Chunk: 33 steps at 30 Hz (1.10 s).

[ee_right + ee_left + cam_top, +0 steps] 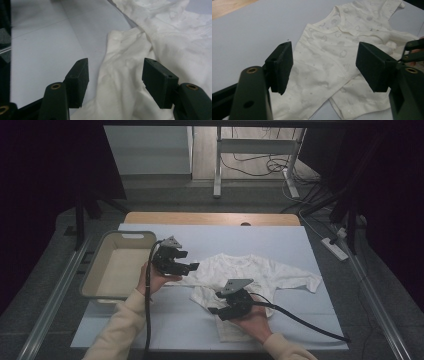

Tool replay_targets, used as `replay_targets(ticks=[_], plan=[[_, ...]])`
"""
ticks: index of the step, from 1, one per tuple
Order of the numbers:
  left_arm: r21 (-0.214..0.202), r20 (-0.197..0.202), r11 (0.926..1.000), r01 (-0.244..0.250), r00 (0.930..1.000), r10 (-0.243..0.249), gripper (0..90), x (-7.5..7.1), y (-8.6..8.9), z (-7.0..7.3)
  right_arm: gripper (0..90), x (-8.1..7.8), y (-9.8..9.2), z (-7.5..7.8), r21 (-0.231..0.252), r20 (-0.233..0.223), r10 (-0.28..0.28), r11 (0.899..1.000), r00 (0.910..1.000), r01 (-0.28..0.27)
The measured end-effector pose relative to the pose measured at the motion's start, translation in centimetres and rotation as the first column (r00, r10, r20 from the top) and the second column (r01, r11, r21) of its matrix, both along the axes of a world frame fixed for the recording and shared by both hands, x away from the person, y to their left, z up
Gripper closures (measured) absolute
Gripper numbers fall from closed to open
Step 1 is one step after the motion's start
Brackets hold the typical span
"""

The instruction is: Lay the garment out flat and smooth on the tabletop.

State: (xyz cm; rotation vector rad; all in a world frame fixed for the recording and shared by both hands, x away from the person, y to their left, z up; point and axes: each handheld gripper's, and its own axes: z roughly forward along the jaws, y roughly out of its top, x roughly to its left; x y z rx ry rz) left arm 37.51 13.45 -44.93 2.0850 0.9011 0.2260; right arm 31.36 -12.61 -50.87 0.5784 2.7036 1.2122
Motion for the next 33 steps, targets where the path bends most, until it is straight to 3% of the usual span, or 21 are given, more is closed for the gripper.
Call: replay_targets(ticks=[8, 12, 19, 26, 33], plan=[[0.003, -0.004, 1.0000, 0.001, 1.0000, -0.001, 30.6, 0.0, 0.0, -0.1, 39.1, 2.0, 1.7, -0.6, -0.018, -0.016, -0.006, 1.000, 0.9999, 0.006], [0.001, 0.000, 1.0000, 0.004, 1.0000, -0.004, 30.6, 0.0, 0.0, 0.0, 40.2, 2.5, 2.2, -1.1, -0.057, -0.018, -0.011, 0.998, 0.9998, 0.010], [0.004, -0.001, 1.0000, 0.005, 1.0000, -0.005, 30.5, 0.0, -0.1, -0.1, 53.4, 2.3, 2.3, -1.8, -0.087, -0.039, 0.004, 0.996, 0.9992, -0.008], [0.004, -0.001, 1.0000, 0.005, 1.0000, -0.005, 30.5, 0.0, -0.1, -0.1, 75.0, 1.8, 2.2, -1.8, -0.085, -0.045, 0.047, 0.995, 0.9979, -0.050], [0.004, -0.001, 1.0000, 0.007, 1.0000, -0.007, 30.3, -0.1, -0.1, 0.0, 80.6, 0.9, 2.0, -1.5, -0.081, -0.072, 0.067, 0.994, 0.9952, -0.073]])
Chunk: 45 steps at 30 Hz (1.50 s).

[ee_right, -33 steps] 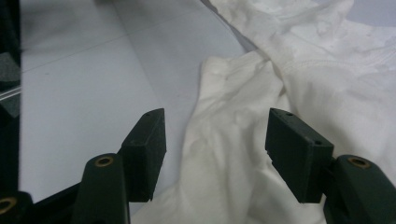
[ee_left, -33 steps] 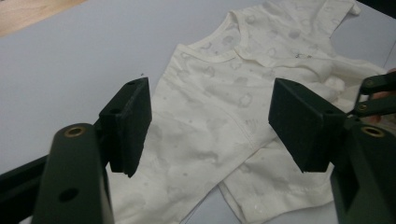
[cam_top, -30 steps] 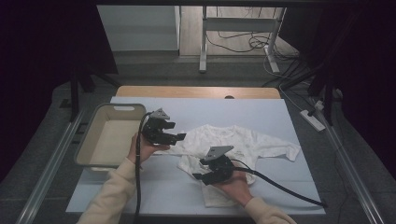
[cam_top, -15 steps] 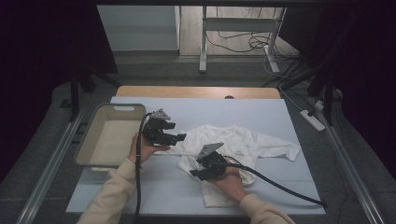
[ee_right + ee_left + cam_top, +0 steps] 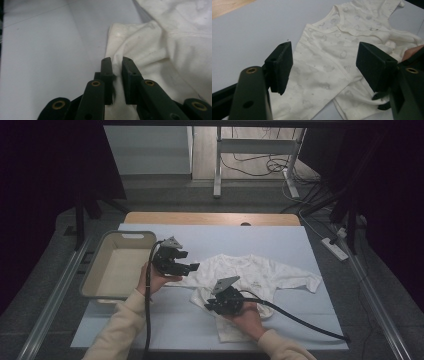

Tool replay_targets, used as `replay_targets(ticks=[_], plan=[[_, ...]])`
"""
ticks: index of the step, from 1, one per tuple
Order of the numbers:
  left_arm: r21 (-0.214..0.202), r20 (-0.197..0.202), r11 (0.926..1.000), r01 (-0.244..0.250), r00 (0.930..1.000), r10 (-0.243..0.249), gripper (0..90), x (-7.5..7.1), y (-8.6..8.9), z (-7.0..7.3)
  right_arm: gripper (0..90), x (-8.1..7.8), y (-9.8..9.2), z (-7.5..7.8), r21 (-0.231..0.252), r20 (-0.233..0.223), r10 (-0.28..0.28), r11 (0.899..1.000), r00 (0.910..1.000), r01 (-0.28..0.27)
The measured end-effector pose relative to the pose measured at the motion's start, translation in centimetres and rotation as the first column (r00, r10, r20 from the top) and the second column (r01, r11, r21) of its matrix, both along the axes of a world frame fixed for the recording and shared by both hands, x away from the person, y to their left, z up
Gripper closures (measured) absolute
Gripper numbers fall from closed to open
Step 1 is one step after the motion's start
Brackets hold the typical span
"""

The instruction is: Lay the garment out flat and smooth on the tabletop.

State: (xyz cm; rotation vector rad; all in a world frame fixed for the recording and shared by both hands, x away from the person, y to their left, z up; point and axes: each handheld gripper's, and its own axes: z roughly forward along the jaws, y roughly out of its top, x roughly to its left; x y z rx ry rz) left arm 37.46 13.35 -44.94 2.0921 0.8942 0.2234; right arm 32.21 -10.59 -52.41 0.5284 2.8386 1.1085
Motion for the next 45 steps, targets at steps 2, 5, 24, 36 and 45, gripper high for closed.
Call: replay_targets(ticks=[2, 5, 24, 36, 45], plan=[[0.000, -0.002, 1.0000, 0.000, 1.0000, 0.000, 30.3, 0.0, 0.0, 0.0, 81.3, -0.5, 0.0, 0.0, 0.007, -0.005, 0.013, 1.000, 0.9999, -0.013], [0.003, -0.005, 1.0000, 0.001, 1.0000, -0.001, 30.2, 0.0, 0.0, -0.1, 82.0, -1.1, 0.0, 0.1, 0.013, -0.017, 0.033, 0.999, 0.9993, -0.033], [0.011, -0.002, 0.9999, 0.003, 1.0000, -0.003, 30.1, 0.0, 0.0, -0.1, 83.4, -3.7, 0.1, 0.2, 0.031, -0.054, 0.117, 0.993, 0.9917, -0.115], [0.013, -0.001, 0.9999, 0.002, 1.0000, -0.002, 30.1, 0.0, 0.0, -0.1, 83.6, -4.8, 0.1, 0.3, 0.041, -0.069, 0.158, 0.987, 0.9850, -0.156], [0.011, 0.004, 0.9999, -0.002, 1.0000, 0.002, 30.1, -0.1, 0.2, 0.1, 83.5, -5.8, 0.0, 0.5, 0.040, -0.068, 0.191, 0.981, 0.9792, -0.189]])
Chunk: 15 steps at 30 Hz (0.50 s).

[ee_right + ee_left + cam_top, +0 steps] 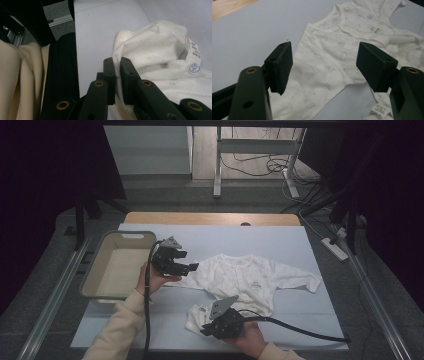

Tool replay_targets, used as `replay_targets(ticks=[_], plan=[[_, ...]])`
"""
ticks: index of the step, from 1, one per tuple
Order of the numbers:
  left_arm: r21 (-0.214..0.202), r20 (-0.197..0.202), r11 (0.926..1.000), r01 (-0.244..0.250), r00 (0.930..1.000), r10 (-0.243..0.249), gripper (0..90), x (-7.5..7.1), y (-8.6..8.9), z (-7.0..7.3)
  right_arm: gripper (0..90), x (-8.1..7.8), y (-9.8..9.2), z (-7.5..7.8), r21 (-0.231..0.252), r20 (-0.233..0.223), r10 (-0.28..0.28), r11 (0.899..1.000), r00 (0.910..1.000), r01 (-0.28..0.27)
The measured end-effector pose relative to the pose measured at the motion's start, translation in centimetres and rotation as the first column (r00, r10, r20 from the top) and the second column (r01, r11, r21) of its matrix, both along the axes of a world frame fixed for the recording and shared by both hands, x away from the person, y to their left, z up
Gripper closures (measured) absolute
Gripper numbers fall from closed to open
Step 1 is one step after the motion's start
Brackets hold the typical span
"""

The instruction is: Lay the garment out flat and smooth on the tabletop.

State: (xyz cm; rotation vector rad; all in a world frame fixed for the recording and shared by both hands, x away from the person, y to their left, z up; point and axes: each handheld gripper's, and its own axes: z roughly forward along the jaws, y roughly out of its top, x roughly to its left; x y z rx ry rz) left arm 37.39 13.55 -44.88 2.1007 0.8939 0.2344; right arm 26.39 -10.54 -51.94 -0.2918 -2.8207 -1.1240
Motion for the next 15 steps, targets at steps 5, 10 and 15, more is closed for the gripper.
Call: replay_targets(ticks=[5, 10, 15], plan=[[0.000, 0.000, 1.0000, 0.000, 1.0000, 0.000, 30.0, 0.0, 0.0, 0.0, 83.6, -0.4, 0.0, 0.1, 0.004, -0.007, 0.008, 1.000, 0.9999, -0.008], [-0.003, -0.004, 1.0000, -0.005, 1.0000, 0.005, 30.0, 0.1, 0.1, -0.1, 83.6, -1.2, 0.0, 0.3, 0.012, -0.017, 0.036, 0.999, 0.9992, -0.036], [0.003, -0.005, 1.0000, 0.003, 1.0000, -0.003, 29.9, 0.0, -0.1, -0.1, 83.6, -1.6, 0.2, 0.1, -0.002, -0.011, 0.056, 0.998, 0.9984, -0.056]])
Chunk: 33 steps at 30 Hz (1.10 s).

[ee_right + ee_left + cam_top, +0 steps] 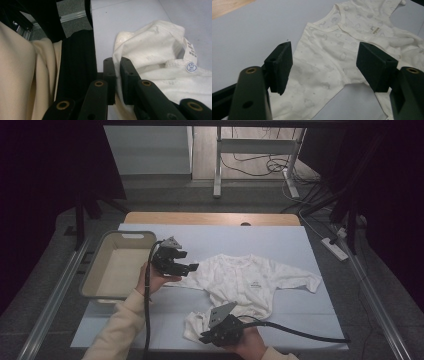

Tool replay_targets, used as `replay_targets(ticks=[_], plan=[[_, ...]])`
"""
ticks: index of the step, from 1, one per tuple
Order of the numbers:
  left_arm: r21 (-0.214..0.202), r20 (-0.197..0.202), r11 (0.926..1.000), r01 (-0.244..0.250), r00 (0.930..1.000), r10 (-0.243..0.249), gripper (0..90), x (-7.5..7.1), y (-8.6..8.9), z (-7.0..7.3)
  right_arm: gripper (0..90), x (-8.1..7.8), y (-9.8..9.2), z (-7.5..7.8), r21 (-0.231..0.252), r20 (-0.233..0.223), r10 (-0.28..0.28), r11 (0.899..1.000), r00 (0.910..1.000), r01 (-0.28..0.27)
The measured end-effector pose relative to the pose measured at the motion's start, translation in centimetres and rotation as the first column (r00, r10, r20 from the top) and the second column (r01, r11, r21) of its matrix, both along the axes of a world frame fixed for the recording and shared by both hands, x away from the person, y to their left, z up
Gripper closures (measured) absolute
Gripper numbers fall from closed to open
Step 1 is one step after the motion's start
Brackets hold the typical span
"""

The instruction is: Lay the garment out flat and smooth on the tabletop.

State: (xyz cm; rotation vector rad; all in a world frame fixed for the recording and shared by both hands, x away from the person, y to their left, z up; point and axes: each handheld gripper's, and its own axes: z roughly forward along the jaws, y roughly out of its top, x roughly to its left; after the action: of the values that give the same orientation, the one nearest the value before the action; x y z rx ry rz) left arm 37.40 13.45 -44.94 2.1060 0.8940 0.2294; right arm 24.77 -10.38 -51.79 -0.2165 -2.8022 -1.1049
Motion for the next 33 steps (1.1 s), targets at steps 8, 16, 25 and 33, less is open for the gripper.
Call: replay_targets(ticks=[8, 16, 25, 33], plan=[[0.000, -0.002, 1.0000, -0.001, 1.0000, 0.001, 29.9, 0.0, 0.1, 0.0, 83.6, -0.1, 0.1, 0.0, 0.001, -0.008, 0.010, 1.000, 0.9999, -0.010], [0.002, -0.007, 1.0000, 0.000, 1.0000, 0.000, 29.7, 0.1, 0.1, -0.2, 83.6, -1.5, 0.0, 0.2, 0.000, -0.024, 0.052, 0.999, 0.9983, -0.052], [0.011, -0.005, 0.9999, 0.004, 1.0000, -0.004, 29.2, 0.1, 0.0, -0.1, 72.7, -2.4, -0.6, 0.9, 0.009, -0.001, 0.060, 0.998, 0.9982, -0.060], [0.012, -0.002, 0.9999, 0.003, 1.0000, -0.003, 29.2, 0.1, 0.0, -0.1, 50.1, -0.1, -1.8, 1.8, 0.066, 0.058, -0.127, 0.990, 0.9902, 0.123]])
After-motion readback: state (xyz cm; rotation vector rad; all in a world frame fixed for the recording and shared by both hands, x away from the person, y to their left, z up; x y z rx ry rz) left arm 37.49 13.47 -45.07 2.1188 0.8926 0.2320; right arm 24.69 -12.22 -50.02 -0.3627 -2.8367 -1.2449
